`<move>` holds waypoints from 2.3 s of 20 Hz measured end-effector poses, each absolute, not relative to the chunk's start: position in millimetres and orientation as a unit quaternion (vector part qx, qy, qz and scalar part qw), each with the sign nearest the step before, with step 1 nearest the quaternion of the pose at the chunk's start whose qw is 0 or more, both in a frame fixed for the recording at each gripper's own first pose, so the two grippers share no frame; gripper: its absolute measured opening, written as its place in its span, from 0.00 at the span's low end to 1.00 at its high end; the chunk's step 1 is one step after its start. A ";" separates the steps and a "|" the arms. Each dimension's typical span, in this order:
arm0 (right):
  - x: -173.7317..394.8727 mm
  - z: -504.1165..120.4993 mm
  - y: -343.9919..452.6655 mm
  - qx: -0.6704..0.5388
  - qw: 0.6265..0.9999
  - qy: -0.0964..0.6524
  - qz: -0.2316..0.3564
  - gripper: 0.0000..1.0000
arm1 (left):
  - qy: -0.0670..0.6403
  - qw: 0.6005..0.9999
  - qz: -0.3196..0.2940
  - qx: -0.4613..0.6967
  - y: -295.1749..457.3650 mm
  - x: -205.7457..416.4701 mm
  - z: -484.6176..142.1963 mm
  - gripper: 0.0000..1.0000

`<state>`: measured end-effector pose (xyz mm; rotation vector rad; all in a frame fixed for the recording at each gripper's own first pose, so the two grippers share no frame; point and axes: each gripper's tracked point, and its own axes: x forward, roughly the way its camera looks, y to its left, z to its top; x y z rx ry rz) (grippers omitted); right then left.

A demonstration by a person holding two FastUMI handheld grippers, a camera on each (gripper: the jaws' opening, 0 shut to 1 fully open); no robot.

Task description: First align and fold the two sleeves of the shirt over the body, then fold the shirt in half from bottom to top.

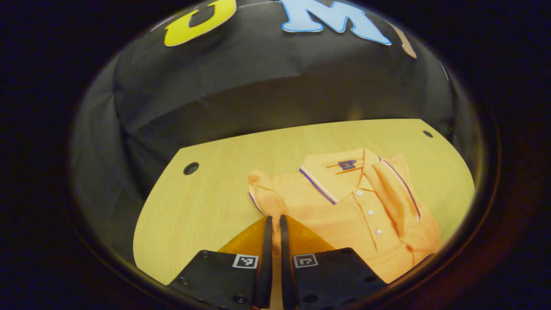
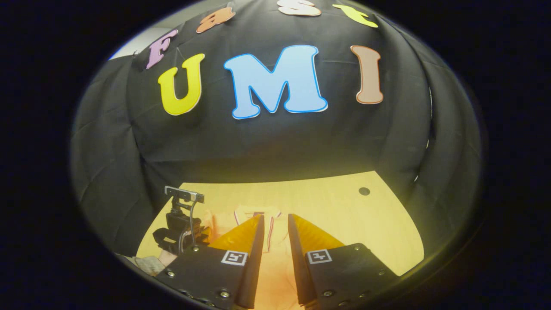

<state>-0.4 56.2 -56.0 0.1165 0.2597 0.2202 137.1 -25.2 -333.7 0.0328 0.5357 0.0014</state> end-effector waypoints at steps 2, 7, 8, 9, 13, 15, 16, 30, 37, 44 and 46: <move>-4.2 -58.9 50.5 0.063 0.984 0.131 0.103 0.36 | 0.255 0.966 -0.027 0.033 -50.2 137.8 -323.3 0.16; -12.4 -66.9 32.2 0.077 0.984 0.134 0.084 0.36 | 0.251 0.961 -0.090 0.077 -108.3 131.5 -325.8 0.16; -14.8 -68.3 28.2 0.081 0.984 0.135 0.080 0.36 | 0.255 0.959 -0.096 0.083 -114.7 130.2 -329.2 0.16; -16.6 -69.9 24.8 0.085 0.984 0.137 0.076 0.36 | 0.262 0.956 -0.098 0.086 -119.7 129.1 -334.5 0.16; -25.8 -74.4 7.8 0.098 0.984 0.137 0.056 0.36 | 0.275 0.952 -0.109 0.075 -129.3 128.4 -342.9 0.23; -29.7 -77.7 2.8 0.103 0.984 0.140 0.051 0.36 | 0.280 0.950 -0.115 0.070 -131.8 126.9 -342.3 0.42; -31.0 -79.2 1.5 0.107 0.983 0.141 0.049 0.36 | 0.281 0.950 -0.117 0.067 -132.2 125.6 -342.6 0.51; -46.3 -168.3 33.7 0.062 0.961 0.249 0.107 0.36 | 0.329 0.940 -0.087 0.001 -83.0 30.1 -343.7 0.81; -75.4 -253.5 60.6 0.048 0.914 0.369 0.161 0.36 | 0.383 0.922 -0.063 -0.011 -56.1 -54.4 -374.3 0.81; -107.6 -320.9 64.4 0.024 0.873 0.457 0.169 0.41 | 0.431 0.900 -0.061 -0.023 -60.3 -121.5 -395.9 0.81; -116.1 -332.2 60.7 0.008 0.862 0.479 0.165 0.46 | 0.443 0.894 -0.063 -0.023 -60.8 -135.3 -401.9 0.80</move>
